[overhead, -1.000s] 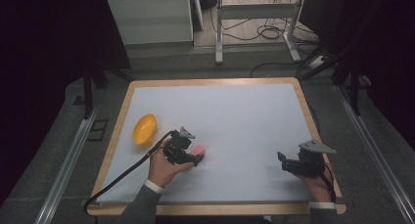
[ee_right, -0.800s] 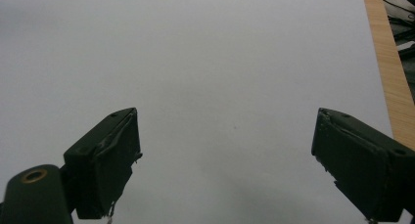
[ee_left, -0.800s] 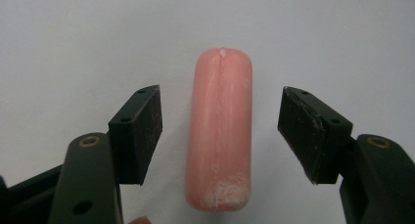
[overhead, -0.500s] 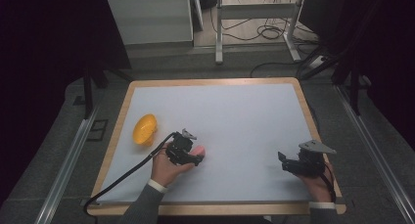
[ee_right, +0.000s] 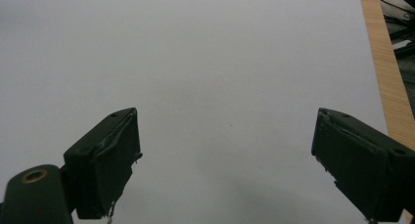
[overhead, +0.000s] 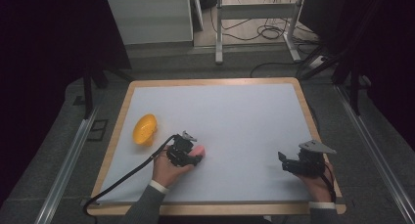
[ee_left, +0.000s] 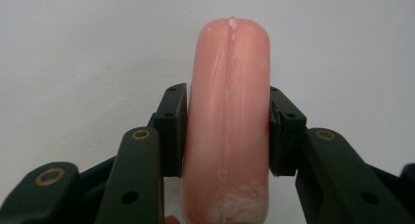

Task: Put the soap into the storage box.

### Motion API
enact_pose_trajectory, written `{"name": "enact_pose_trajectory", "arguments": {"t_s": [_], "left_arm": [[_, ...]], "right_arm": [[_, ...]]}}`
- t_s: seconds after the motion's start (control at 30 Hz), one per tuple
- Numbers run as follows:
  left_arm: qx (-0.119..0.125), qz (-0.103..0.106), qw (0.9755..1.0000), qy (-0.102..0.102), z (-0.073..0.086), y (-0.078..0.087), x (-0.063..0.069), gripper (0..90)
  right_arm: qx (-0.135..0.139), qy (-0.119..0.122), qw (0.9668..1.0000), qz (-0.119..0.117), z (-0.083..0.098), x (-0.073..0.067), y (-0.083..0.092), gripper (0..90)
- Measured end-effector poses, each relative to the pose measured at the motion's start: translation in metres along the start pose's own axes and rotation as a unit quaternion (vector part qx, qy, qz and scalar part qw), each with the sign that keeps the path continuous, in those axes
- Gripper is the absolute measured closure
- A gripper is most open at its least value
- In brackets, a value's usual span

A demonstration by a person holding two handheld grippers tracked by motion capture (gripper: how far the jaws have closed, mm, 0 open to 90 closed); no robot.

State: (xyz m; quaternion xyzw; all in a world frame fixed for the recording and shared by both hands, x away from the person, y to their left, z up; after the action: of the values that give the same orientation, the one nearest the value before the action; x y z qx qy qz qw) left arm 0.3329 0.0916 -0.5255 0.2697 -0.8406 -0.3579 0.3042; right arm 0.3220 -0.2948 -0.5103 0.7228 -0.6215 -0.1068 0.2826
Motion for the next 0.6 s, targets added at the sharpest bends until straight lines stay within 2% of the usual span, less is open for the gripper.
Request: {"name": "enact_pose_trajectory", "arguments": {"t_s": [0.23,0.3,0.6], "left_arm": [[0.007,-0.008,0.9999,-0.001,0.0,0.003,-0.001,59.5],[0.017,-0.012,0.9998,-0.002,0.0,0.006,-0.001,59.7],[0.032,-0.008,0.9994,-0.008,-0.002,0.022,0.0,60.0]], "right_arm": [[0.002,-0.001,1.0,0.002,0.0,0.001,0.001,10.5],[0.005,0.0,1.0,0.005,0.0,0.001,0.001,10.5],[0.01,-0.002,0.9999,0.007,-0.001,0.002,0.002,10.5]]}}
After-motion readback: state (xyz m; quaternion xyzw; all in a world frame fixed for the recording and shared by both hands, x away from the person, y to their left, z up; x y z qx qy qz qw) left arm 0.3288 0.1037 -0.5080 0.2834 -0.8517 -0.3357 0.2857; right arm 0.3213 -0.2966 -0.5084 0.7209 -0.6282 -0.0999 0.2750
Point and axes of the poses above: each handheld gripper's, and its own axes: y roughly backward along the jaws, z roughly out of its underside, x roughly to its right, the point moved 2 cm from there along -y, roughly forward along the jaws, and after that the axes turned 13 degrees about z, right-handed, at the moved point
